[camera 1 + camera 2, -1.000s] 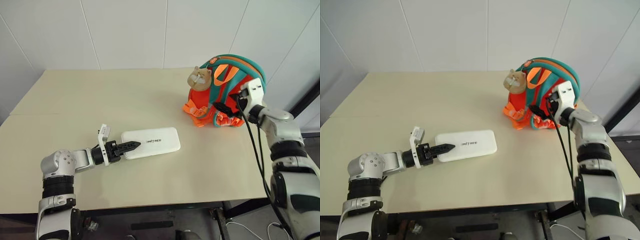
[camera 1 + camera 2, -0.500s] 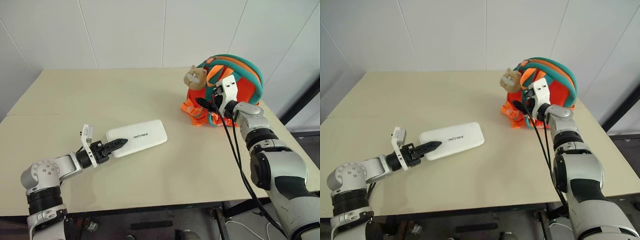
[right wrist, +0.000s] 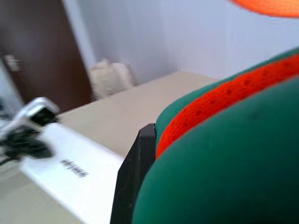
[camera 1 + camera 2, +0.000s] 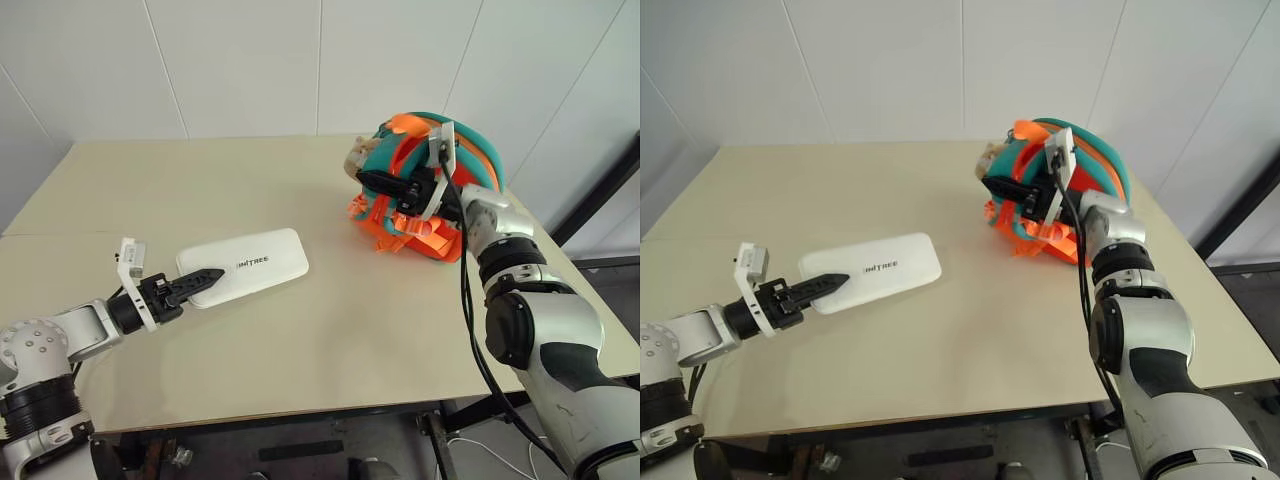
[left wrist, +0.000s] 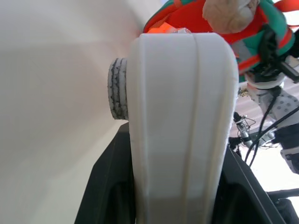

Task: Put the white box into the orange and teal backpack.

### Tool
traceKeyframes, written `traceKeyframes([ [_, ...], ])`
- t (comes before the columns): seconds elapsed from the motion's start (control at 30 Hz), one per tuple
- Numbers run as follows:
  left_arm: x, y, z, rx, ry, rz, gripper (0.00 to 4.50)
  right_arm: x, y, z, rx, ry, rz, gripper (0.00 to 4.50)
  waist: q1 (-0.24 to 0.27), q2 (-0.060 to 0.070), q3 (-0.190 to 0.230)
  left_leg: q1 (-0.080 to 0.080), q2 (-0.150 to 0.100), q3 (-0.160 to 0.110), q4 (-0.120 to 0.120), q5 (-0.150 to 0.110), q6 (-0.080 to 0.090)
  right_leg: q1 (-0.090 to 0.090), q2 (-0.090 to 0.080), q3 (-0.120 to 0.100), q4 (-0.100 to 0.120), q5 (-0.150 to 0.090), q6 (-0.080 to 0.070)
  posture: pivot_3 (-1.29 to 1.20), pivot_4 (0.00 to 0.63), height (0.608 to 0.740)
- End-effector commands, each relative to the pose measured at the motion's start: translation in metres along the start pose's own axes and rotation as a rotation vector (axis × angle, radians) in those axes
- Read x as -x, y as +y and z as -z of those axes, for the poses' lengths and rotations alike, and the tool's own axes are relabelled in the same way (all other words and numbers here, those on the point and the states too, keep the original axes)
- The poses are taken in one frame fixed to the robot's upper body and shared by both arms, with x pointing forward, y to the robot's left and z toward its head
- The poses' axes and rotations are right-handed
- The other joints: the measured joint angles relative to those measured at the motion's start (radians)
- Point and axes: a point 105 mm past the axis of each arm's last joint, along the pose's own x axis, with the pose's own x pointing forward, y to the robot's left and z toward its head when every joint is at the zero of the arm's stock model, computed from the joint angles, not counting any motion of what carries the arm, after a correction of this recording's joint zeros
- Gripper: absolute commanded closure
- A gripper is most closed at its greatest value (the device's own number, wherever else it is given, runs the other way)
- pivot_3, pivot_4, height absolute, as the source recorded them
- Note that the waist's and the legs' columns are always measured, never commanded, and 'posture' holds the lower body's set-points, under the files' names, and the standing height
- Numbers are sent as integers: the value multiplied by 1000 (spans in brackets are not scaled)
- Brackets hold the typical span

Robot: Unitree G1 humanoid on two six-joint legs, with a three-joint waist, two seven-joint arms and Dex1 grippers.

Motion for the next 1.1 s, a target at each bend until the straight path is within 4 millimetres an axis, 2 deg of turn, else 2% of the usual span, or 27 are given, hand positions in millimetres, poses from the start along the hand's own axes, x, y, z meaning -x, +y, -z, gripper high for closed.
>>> traceKeyframes([
  [0.03,10,-13,-12,-56,-28,62,3220,-7,48,-27,3,-1,-239,4477,3,0,0,0,0,0,-1,0,-1,0,0,0,0,-1,0,0,150,740],
  [0.2,26,-19,-24,-127,-66,80,3220,-4,101,-22,-32,80,-379,4477,17,0,0,-2,1,1,-2,-2,-2,-4,0,-1,1,-3,-1,0,150,740],
  [0.3,40,-24,-26,-167,-63,84,3220,9,131,-21,-75,131,-449,4477,23,0,0,-8,1,2,-1,-2,-2,-11,0,-1,3,-4,-1,0,150,740],
  [0.4,50,-34,-23,-208,-46,121,3220,21,149,-16,-130,188,-489,4477,27,0,0,-15,1,1,4,-3,0,-17,0,0,4,-4,-1,0,150,740],
  [0.57,50,-79,-26,-407,-121,288,3220,38,133,17,-189,262,-353,4477,40,-2,0,-15,2,2,11,-10,9,-14,0,0,1,-4,-2,0,150,740],
  [0.73,45,-118,-17,-542,-58,381,3220,48,111,41,-190,305,-246,4477,45,-2,0,-14,1,2,14,-10,9,-13,0,1,4,-3,-2,0,150,740],
  [0.83,47,-124,-14,-594,-33,365,3220,50,108,45,-195,302,-234,4477,43,-2,0,-14,1,2,15,-10,10,-13,0,1,5,-3,-2,0,150,740],
  [1.1,37,-113,-19,-700,-31,313,3220,50,110,50,-209,301,-240,4477,45,-2,0,-14,1,2,15,-10,9,-13,0,1,5,-3,-2,0,150,740],
])
